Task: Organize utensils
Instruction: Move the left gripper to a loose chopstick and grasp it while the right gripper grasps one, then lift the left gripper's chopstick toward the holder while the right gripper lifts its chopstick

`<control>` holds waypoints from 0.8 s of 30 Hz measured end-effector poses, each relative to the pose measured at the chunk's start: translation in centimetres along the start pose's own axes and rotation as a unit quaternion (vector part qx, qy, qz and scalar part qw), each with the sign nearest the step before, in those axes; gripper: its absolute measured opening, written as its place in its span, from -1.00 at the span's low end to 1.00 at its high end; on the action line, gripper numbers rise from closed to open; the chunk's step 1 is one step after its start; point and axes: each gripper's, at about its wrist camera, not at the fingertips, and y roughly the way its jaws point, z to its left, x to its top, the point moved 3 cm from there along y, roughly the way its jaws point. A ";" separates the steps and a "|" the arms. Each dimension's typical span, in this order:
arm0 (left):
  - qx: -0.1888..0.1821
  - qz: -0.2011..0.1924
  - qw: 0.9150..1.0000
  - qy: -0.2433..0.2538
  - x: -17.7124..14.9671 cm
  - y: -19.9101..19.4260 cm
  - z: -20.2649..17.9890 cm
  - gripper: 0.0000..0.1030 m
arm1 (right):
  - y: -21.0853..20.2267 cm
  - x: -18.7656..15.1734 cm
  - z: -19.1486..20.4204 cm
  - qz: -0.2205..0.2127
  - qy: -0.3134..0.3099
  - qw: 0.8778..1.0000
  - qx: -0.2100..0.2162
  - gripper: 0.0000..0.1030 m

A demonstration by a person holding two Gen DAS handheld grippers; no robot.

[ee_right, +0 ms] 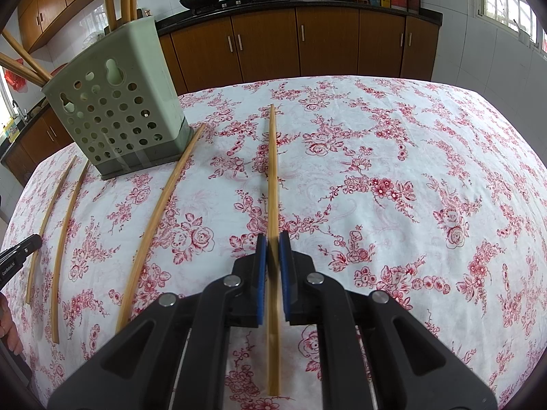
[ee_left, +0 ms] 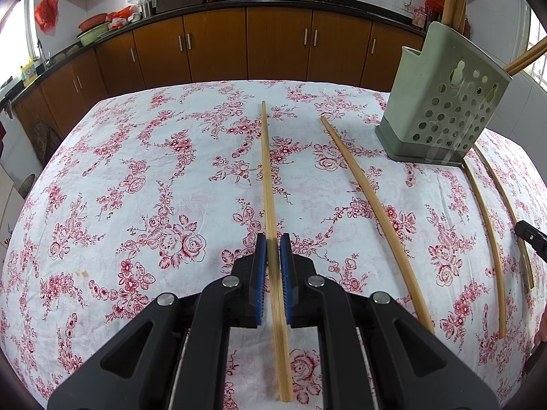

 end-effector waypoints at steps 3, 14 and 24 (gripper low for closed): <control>0.001 0.000 1.000 0.001 0.0 0.0 0.0 -0.81 | 0.0 0.0 0.0 0.000 0.002 1.000 0.002 -0.82; -0.002 0.003 1.000 0.009 -2.7 -2.1 -1.0 -0.39 | -1.5 -1.6 0.0 0.002 0.001 1.000 0.006 -0.82; 0.001 -0.019 1.000 -0.008 -2.4 -4.5 0.7 -0.85 | -5.9 -0.7 -1.0 -0.045 0.013 0.999 0.018 -0.84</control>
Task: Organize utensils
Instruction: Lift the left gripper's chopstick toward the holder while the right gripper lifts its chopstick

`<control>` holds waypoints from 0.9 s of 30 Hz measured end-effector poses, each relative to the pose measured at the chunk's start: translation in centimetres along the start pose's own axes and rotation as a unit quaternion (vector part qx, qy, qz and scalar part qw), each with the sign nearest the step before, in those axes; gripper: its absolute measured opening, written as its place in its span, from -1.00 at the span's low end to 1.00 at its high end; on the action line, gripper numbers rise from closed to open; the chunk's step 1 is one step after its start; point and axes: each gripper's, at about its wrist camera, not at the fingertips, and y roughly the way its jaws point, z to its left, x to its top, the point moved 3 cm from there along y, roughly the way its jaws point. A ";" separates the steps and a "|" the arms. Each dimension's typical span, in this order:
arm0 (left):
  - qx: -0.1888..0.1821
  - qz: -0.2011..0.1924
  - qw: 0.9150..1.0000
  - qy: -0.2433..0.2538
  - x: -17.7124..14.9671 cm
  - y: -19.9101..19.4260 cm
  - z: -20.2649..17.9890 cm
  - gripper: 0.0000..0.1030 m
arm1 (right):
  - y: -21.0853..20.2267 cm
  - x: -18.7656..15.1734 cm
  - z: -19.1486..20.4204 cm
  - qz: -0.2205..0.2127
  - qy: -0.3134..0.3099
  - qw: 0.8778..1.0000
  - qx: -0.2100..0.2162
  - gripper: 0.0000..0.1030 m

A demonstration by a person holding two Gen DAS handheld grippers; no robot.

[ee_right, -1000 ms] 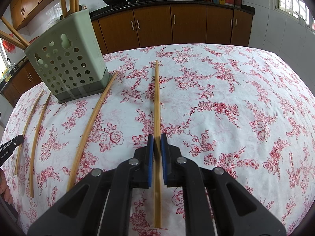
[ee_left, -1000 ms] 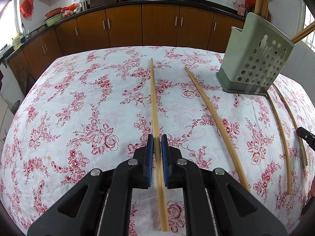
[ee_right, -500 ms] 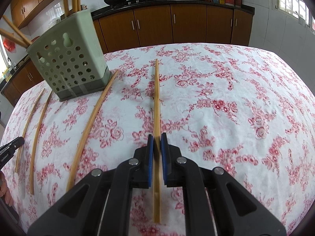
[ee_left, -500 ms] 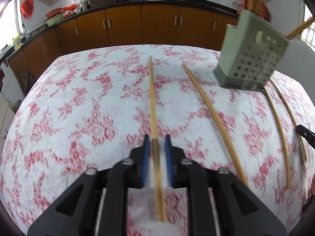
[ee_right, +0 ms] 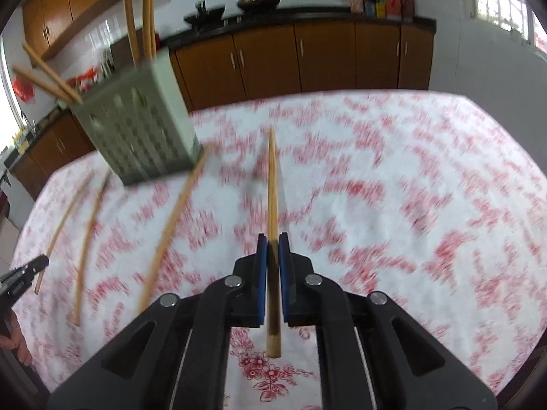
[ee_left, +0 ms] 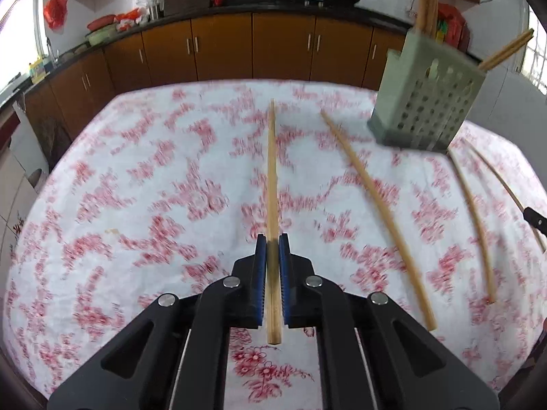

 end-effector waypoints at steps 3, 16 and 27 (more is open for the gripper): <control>-0.009 -0.035 0.999 -0.009 1.6 -2.5 0.4 -0.85 | -2.7 1.8 -0.1 -0.040 0.004 0.999 0.002 -0.84; -0.045 -0.173 0.983 -0.040 8.3 -11.6 1.0 -0.85 | -10.1 7.5 -0.7 -0.162 0.010 0.987 0.020 -0.84; -0.055 -0.180 0.982 -0.030 9.3 -12.6 0.1 -0.86 | -11.3 8.6 0.7 -0.163 -0.001 0.986 0.042 -0.85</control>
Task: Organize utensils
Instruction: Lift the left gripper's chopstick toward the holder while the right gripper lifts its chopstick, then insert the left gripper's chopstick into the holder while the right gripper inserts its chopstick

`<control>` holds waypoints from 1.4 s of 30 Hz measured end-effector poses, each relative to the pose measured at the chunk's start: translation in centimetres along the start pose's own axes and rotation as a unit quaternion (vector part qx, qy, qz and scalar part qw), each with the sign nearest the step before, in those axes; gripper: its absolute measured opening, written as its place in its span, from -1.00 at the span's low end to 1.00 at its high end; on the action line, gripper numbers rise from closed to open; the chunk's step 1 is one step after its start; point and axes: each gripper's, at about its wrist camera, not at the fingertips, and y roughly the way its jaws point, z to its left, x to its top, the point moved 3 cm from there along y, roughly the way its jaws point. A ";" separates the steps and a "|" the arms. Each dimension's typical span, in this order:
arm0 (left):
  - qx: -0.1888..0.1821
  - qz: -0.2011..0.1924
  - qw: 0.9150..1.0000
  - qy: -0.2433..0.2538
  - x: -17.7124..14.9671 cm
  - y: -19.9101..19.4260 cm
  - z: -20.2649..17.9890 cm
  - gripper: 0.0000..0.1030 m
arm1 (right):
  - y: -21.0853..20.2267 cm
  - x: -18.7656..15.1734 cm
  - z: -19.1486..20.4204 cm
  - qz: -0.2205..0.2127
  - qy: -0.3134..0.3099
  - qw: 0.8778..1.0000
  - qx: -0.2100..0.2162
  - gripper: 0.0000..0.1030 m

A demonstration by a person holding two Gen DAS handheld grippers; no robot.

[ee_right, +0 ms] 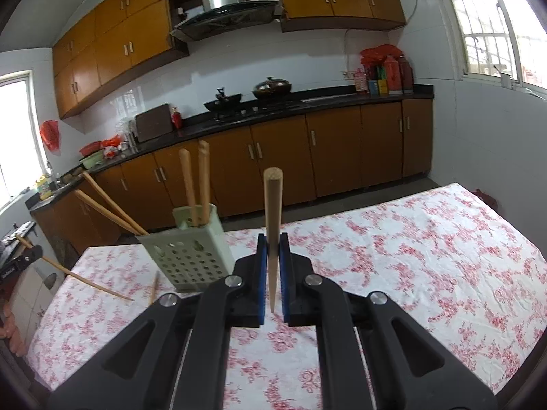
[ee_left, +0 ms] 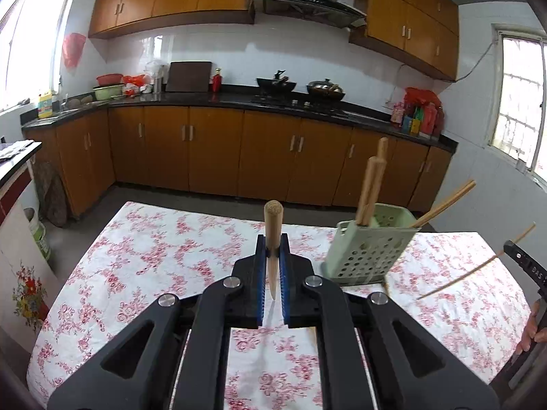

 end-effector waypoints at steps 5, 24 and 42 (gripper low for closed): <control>-0.033 -0.028 0.999 0.019 2.1 -2.0 -2.4 -0.85 | -2.2 3.1 1.7 -0.027 -0.003 0.998 0.050 -0.85; -0.082 -0.097 0.992 0.024 8.5 -2.1 -10.1 -0.85 | -1.0 10.0 6.8 -0.075 -0.016 0.992 0.104 -0.85; -0.081 -0.021 0.997 0.006 6.4 3.6 -9.4 -0.84 | 6.1 7.9 6.8 -0.011 -0.015 0.997 0.080 -0.72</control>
